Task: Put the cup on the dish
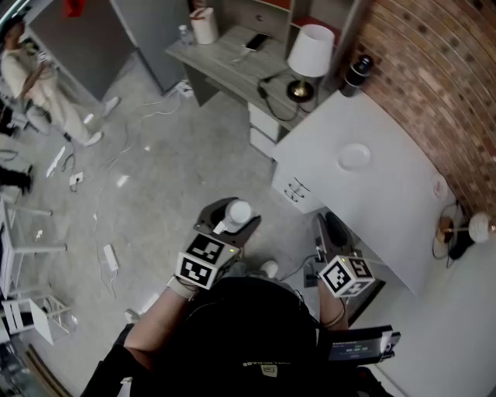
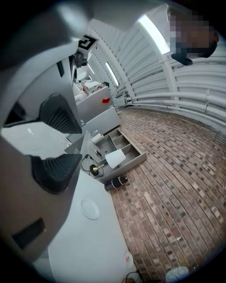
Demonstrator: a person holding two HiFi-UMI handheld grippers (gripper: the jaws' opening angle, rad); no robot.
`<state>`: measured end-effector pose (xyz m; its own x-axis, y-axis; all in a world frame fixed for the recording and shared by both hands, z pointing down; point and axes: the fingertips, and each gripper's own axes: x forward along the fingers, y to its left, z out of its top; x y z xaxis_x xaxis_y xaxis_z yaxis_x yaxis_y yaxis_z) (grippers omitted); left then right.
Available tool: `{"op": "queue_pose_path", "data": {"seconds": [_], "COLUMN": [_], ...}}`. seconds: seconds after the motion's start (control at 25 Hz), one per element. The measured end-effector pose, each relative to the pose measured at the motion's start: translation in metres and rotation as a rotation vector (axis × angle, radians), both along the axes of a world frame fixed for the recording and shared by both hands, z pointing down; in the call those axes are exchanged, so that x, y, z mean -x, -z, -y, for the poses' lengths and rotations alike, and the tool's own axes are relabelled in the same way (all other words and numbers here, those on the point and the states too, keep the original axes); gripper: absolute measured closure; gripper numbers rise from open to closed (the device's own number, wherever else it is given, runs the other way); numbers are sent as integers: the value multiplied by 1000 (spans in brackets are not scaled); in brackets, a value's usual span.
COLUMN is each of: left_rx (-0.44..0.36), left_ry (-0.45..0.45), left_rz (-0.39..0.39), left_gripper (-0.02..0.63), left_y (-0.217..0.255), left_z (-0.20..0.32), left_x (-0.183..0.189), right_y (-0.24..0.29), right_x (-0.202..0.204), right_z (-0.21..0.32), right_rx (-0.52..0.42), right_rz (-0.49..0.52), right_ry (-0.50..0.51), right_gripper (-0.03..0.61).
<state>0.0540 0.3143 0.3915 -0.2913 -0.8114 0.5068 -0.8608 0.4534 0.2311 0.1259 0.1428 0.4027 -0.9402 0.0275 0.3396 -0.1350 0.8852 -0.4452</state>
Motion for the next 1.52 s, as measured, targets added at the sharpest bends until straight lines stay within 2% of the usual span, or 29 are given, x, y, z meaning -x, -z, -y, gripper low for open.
{"op": "queue_pose_path", "data": {"seconds": [0.12, 0.2, 0.4, 0.92, 1.16, 1.52], "left_rx": [32, 39, 22, 26, 40, 54], "left_ry": [104, 113, 48, -39, -57, -73], "left_rz": [61, 74, 58, 60, 54, 69], "left_gripper": [344, 344, 344, 344, 344, 344], "left_y": [3, -1, -10, -1, -7, -11], "left_z": [7, 19, 33, 46, 39, 16], "left_x": [34, 42, 45, 36, 27, 30], "right_y": [0, 0, -1, 14, 17, 14], "right_x": [57, 70, 65, 51, 46, 47], "right_z": [6, 14, 19, 19, 14, -6], "right_rx": [34, 32, 11, 5, 33, 19], "right_rz": [63, 80, 77, 90, 106, 84], "right_ry": [105, 126, 73, 19, 0, -7], "right_gripper": [431, 431, 431, 431, 431, 431]}}
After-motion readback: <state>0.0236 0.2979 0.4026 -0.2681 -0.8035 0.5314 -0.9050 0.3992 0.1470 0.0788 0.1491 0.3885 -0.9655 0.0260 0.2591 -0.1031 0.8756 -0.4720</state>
